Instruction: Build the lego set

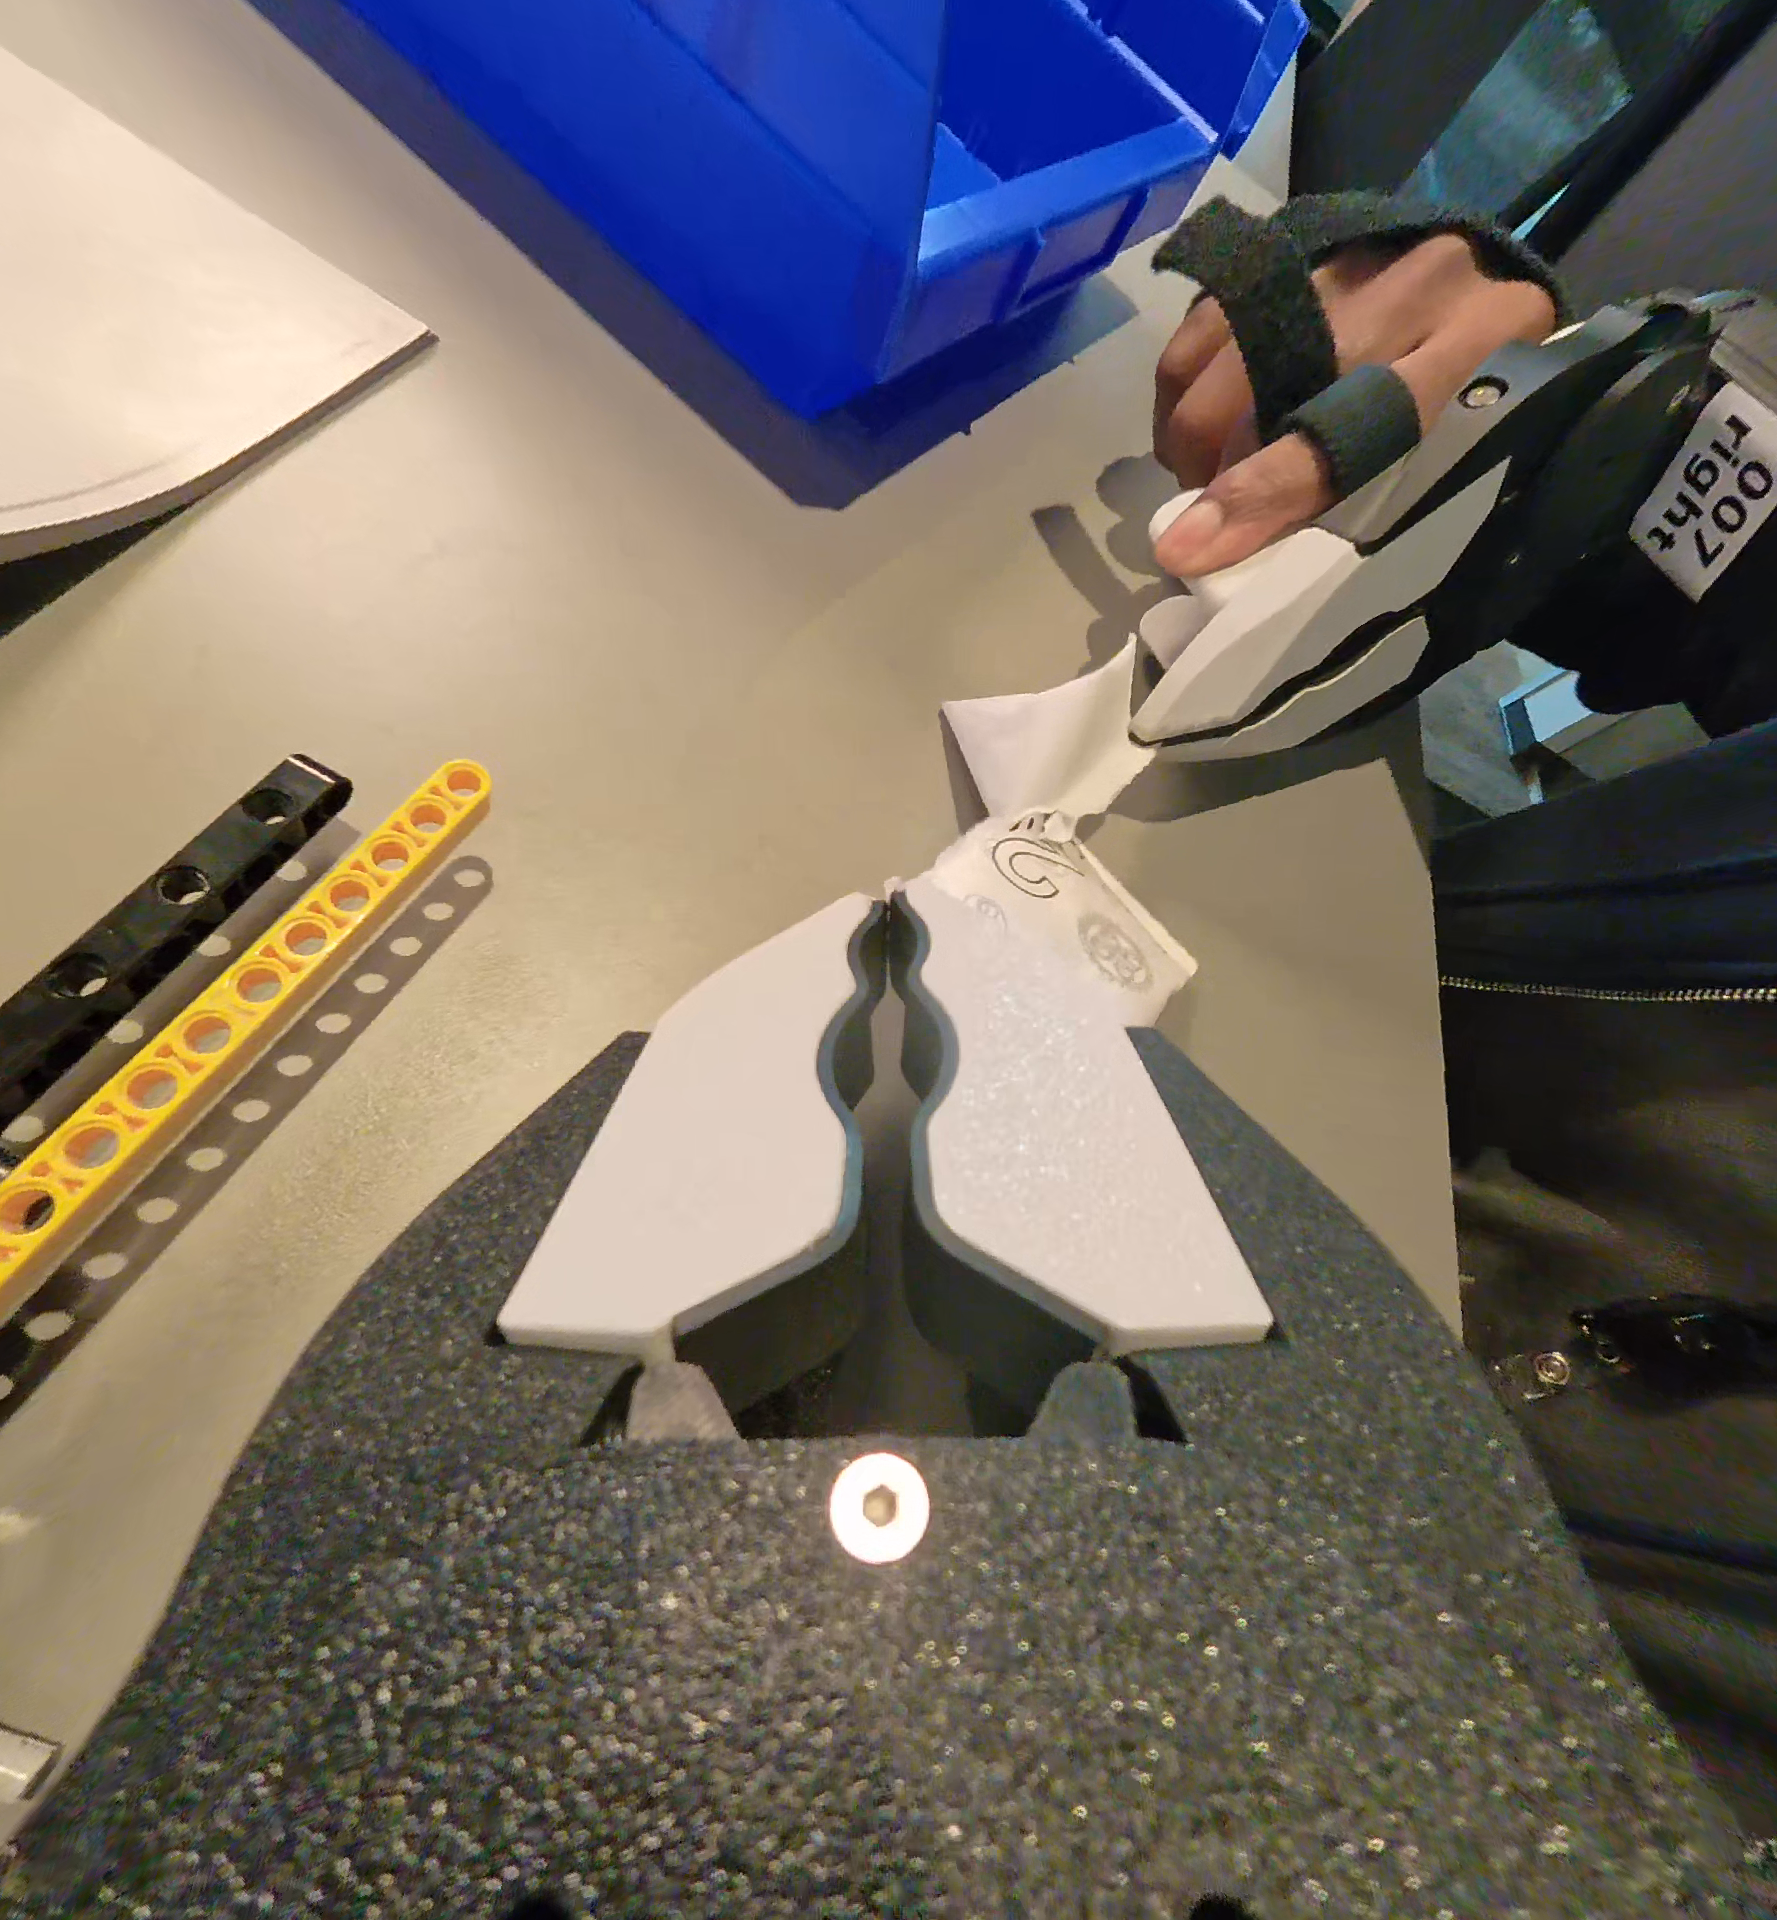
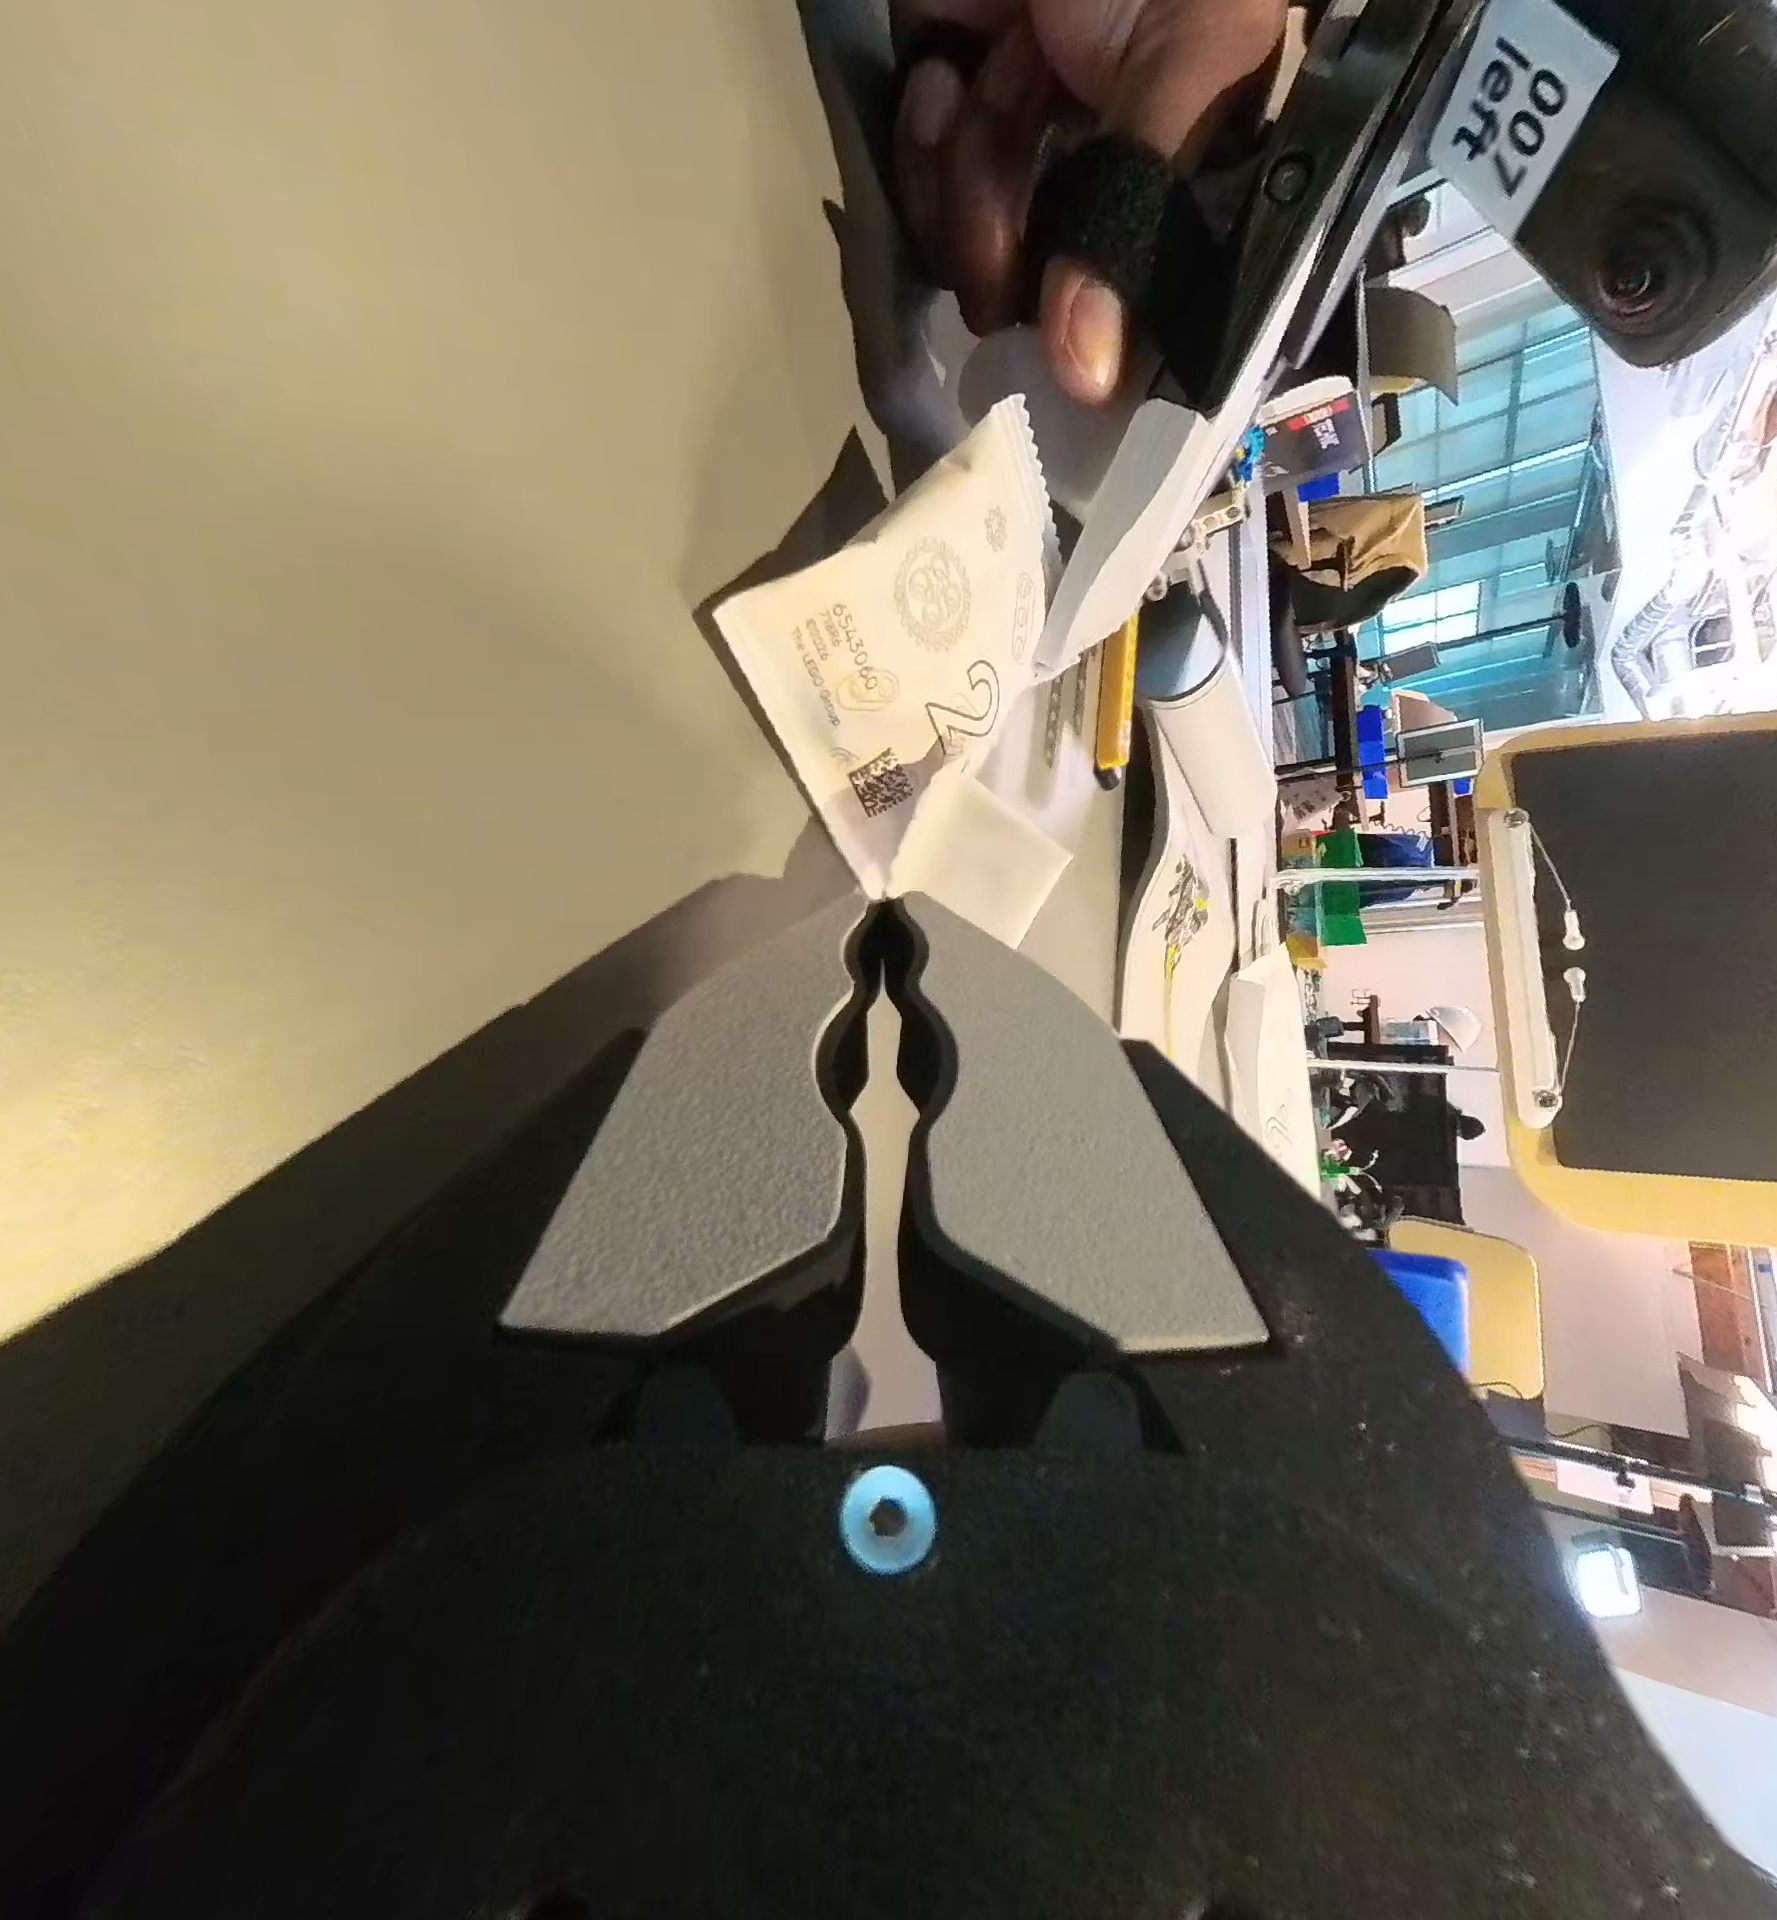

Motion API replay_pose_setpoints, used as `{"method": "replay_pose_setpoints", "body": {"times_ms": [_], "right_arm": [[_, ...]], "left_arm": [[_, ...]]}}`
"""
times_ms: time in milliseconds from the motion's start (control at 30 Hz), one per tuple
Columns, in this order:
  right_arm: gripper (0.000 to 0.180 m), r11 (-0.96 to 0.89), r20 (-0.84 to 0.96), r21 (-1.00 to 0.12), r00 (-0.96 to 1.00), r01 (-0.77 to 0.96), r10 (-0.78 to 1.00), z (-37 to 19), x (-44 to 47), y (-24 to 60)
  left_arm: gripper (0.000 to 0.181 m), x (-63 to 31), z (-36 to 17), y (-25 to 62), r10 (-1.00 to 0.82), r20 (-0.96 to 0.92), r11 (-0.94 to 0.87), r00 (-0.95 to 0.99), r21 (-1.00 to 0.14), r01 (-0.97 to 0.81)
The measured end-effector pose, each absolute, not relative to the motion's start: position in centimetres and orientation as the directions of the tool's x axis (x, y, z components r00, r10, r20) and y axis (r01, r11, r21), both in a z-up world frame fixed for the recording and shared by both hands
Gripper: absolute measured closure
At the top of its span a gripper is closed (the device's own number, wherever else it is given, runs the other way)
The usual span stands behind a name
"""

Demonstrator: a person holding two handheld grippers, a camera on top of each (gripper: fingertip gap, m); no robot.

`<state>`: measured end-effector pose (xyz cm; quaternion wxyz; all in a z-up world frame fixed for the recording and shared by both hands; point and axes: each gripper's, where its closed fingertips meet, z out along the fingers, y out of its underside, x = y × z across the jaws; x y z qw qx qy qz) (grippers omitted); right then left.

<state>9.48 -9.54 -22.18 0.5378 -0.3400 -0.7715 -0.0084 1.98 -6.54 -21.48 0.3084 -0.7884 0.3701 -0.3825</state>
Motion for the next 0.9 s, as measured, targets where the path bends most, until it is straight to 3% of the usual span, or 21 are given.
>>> {"method": "replay_pose_setpoints", "body": {"times_ms": [33, 300, 400, 633, 767, 900], "right_arm": [[0.179, 0.767, 0.834, -0.355, -0.19, 0.535, 0.518, -22.3, 9.6, -9.6], [0.18, 0.757, 0.82, -0.378, -0.188, 0.533, 0.541, -22.4, 10.2, -10.1], [0.18, 0.74, 0.779, -0.421, -0.209, 0.525, 0.592, -22.7, 11.4, -10.6], [0.18, 0.713, 0.782, -0.439, -0.157, 0.547, 0.603, -22.4, 12.1, -9.6], [0.18, 0.66, 0.745, -0.503, -0.107, 0.559, 0.659, -21.8, 10.4, -8.1], [0.154, 0.608, 0.679, -0.591, -0.079, 0.531, 0.73, -20.0, 8.5, -7.3]], "left_arm": [[0.18, 2.0, -21.5, -6.6, -0.821, 0.373, -0.534, 0.432, -0.769, -0.352], [0.18, 2.1, -21.7, -6.7, -0.826, 0.365, -0.529, 0.43, -0.766, -0.366], [0.18, -0.4, -21.7, -4.8, -0.763, 0.359, -0.571, 0.538, -0.765, -0.299], [0.181, 0.3, -22.2, -5.7, -0.81, 0.294, -0.518, 0.507, -0.764, -0.384], [0.181, 0.5, -21.8, -6.0, -0.833, 0.277, -0.483, 0.478, -0.785, -0.388], [0.18, 1.4, -20.4, -6.5, -0.88, 0.237, -0.397, 0.412, -0.844, -0.362]]}}
